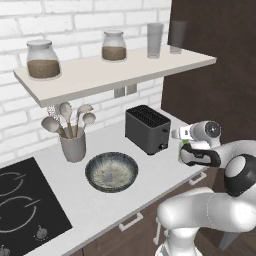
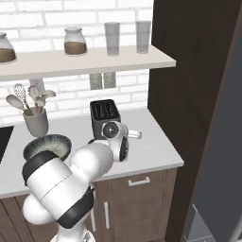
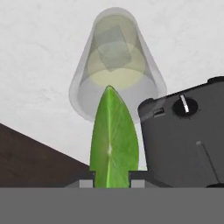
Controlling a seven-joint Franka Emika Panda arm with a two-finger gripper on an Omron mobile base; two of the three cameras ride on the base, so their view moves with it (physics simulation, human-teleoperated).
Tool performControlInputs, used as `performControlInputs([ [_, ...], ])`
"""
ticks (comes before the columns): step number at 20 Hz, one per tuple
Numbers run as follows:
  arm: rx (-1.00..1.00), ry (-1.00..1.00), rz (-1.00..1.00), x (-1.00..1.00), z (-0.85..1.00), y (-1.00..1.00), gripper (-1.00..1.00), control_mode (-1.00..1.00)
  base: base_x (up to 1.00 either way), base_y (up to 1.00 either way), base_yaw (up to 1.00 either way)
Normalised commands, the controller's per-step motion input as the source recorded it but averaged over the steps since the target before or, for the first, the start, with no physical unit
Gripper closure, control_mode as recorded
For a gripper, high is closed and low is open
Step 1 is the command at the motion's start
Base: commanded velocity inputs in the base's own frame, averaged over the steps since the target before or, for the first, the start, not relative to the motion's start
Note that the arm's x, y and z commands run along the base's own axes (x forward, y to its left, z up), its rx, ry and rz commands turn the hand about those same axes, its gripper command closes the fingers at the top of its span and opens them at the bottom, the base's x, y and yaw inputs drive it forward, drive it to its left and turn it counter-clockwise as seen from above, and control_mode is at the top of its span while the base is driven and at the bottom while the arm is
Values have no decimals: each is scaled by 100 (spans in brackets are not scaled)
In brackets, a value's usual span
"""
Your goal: Grab a lemon wedge from the fridge and one ice cube from the ice bowl, and put them in the glass of lemonade.
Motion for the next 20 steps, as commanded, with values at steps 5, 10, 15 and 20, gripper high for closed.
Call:
performControlInputs([
  [5, 0, 0, 0, 21, -7, -2, 100, -100, 0, 0, 0],
  [10, 0, 0, 0, 18, -13, 0, 100, -100, 0, 0, 0],
  [15, 0, 0, 0, -26, -19, 0, 100, -100, 0, 0, 0],
  [20, 0, 0, 0, -36, -10, 0, 100, -100, 0, 0, 0],
])
